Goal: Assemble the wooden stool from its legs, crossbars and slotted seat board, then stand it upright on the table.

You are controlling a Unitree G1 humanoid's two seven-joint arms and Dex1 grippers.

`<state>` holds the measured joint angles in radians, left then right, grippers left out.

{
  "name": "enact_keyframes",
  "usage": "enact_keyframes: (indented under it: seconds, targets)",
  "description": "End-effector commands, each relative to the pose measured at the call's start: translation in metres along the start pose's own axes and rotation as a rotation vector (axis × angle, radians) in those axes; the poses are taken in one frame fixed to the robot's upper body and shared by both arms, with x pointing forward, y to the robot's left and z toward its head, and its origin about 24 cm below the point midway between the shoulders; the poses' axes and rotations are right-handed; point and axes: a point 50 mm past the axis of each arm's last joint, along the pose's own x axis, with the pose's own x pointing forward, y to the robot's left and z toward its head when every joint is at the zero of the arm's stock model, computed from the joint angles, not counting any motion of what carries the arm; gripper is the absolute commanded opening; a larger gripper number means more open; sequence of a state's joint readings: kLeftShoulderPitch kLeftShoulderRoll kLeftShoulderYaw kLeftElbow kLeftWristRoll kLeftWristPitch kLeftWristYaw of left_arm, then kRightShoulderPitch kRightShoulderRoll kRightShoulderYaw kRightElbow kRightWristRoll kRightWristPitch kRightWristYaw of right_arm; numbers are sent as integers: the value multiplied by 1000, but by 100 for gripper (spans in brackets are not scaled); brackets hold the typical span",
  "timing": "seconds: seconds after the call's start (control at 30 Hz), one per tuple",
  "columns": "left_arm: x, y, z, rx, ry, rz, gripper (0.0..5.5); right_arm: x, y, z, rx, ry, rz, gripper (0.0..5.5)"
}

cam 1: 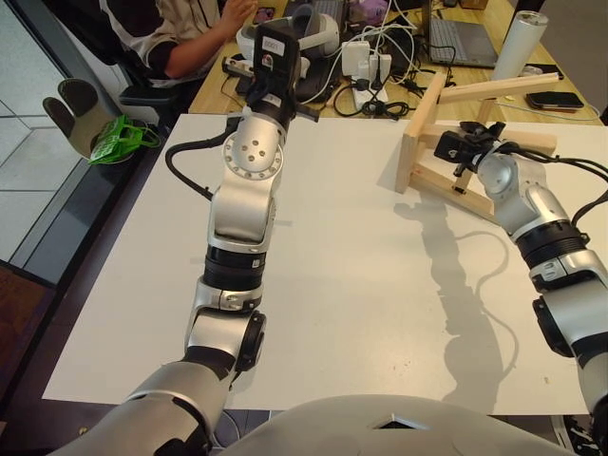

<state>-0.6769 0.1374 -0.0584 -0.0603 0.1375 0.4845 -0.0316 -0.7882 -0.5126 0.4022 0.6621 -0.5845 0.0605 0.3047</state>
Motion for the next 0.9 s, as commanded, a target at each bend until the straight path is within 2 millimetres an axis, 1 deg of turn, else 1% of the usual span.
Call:
enact_keyframes:
  seconds: [0.03, 0.17, 0.33, 0.53, 0.67, 0.73, 0.9]
  targets:
    - [2, 1, 4, 17, -13, 4, 73, 1, 25, 24, 142, -186, 85, 168]
    - [3, 2, 4, 21, -17, 3, 73, -2, 29, 38, 105, -290, 116, 168]
    - [3, 2, 5, 27, -21, -2, 73, -8, 38, 49, 64, -390, 167, 168]
    - [5, 0, 8, 31, -33, -8, 73, -16, 31, 56, 82, -492, 108, 168]
    - [5, 1, 7, 33, -32, -5, 73, -17, 29, 58, 127, -499, 83, 168]
    - [5, 2, 7, 35, -31, -2, 73, -16, 30, 60, 182, -498, 77, 168]
    - [6, 5, 9, 38, -44, 12, 73, -15, 28, 80, 361, -545, 87, 168]
